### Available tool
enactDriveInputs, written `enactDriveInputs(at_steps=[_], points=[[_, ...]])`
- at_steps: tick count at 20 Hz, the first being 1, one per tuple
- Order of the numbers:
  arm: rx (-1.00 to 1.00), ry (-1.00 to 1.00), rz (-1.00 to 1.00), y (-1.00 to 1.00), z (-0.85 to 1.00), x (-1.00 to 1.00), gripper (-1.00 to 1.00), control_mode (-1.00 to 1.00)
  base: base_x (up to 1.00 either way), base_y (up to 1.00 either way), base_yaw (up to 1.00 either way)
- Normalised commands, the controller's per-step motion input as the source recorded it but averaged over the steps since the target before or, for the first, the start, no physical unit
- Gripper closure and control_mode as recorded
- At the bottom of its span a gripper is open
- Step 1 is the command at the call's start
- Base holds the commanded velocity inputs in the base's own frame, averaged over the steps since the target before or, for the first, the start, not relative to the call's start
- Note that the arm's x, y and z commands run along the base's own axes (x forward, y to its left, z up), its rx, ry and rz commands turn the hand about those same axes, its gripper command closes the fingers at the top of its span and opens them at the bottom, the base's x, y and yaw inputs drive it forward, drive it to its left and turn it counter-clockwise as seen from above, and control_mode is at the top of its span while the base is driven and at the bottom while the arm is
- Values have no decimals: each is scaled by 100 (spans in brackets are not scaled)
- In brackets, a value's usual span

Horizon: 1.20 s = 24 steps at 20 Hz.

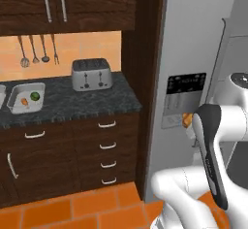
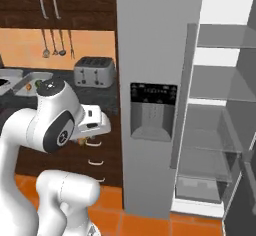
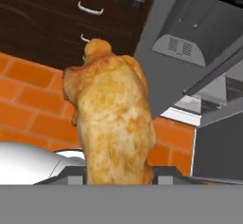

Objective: Place one avocado and one chicken drumstick in each tupperware on the nearby counter, to pack two identical lunches.

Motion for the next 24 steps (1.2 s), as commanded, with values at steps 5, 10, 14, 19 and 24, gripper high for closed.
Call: enactDriveInputs(at_steps=[5, 10, 14, 19, 24], points=[[0, 0, 0, 0, 0, 0, 100, 100, 0, 100, 35], [0, 0, 0, 0, 0, 0, 100, 100, 23, 98, 28], [0, 0, 0, 0, 0, 0, 100, 100, 75, 93, 17], [0, 0, 0, 0, 0, 0, 100, 100, 53, 92, 5], [0, 0, 0, 0, 0, 0, 100, 100, 33, 73, -4]])
